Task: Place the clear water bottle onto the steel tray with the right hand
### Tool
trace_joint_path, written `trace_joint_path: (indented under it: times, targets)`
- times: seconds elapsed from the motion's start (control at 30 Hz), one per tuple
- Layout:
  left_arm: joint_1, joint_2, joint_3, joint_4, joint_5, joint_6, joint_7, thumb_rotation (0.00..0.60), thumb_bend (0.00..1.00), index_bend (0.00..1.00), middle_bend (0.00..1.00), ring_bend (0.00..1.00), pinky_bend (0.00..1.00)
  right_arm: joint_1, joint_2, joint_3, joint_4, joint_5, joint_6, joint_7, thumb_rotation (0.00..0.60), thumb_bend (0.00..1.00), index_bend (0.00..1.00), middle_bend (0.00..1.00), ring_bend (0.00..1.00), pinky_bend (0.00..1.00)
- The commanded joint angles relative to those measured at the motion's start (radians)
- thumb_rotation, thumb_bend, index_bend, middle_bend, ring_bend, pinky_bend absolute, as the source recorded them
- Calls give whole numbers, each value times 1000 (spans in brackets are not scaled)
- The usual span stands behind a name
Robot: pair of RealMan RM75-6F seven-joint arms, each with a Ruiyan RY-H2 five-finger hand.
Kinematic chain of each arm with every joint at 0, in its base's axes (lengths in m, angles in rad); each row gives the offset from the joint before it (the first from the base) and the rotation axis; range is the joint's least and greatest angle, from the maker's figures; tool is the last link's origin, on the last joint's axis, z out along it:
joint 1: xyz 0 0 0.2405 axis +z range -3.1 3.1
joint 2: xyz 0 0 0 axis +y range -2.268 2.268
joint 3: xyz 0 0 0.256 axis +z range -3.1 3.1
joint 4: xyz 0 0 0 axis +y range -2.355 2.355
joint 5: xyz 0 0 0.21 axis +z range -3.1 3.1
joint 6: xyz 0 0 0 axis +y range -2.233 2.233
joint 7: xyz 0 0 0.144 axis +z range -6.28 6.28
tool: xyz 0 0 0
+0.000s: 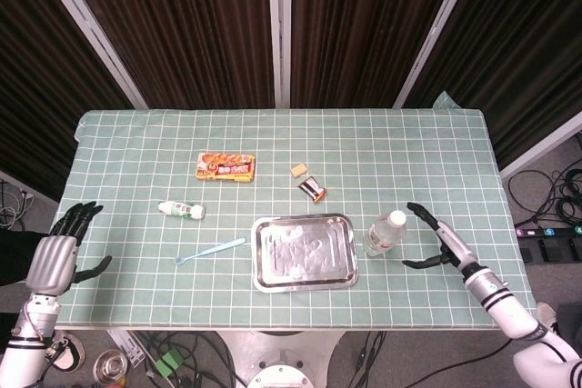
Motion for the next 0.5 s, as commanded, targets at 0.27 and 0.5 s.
trace_joint_path:
  times: [0.27,0.5]
  targets:
    - [-1,-7,-1,16,0,1,-9,600,253,163,180,87,189,82,-53,13,0,24,-43,-50,600,0,0,45,0,0]
    - [-3,-12,-2,28,-2,-2,-24,600,253,163,180,87,188,120,-107,34,2,75,-75,-113,600,0,141,189,41,78]
